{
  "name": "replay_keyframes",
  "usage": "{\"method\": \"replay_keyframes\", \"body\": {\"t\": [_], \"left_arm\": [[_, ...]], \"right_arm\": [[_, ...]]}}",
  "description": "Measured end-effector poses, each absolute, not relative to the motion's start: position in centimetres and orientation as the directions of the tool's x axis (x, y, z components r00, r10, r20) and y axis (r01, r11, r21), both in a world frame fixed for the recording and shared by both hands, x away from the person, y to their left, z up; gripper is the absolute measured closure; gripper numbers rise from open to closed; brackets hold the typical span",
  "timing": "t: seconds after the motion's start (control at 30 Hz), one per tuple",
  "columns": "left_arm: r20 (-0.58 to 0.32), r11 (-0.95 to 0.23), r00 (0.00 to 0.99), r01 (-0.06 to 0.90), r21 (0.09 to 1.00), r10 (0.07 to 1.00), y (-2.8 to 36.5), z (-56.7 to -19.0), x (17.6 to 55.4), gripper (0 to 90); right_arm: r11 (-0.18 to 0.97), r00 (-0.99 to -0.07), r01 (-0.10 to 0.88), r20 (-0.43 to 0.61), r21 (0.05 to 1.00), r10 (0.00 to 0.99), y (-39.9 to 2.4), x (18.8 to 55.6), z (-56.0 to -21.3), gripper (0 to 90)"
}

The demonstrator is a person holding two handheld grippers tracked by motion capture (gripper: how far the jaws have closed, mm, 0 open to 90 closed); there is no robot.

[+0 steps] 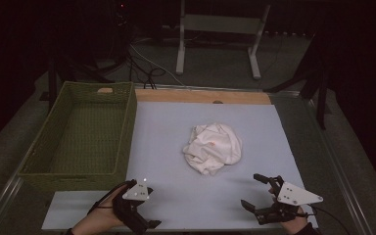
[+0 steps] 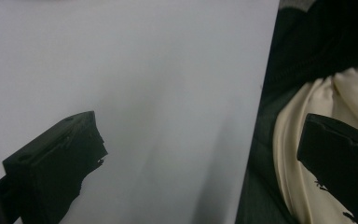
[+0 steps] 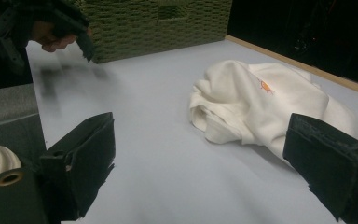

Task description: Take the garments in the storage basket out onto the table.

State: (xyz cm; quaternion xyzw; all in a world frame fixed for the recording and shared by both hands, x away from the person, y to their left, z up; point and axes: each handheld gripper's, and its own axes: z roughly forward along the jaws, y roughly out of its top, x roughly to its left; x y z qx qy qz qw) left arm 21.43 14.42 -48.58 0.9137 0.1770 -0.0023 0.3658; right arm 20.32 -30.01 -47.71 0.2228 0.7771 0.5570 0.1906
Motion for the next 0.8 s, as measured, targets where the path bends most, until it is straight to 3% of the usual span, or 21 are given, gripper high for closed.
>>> {"method": "replay_keyframes", "body": {"t": [0.8], "left_arm": [[-0.123,-0.663,0.938,0.317,0.678,0.323,19.6,-48.5,19.7,0.0]], "right_arm": [[0.294,-0.828,0.138,-0.053,0.946,0.559,-30.1,20.4,-48.0,9.3]]}}
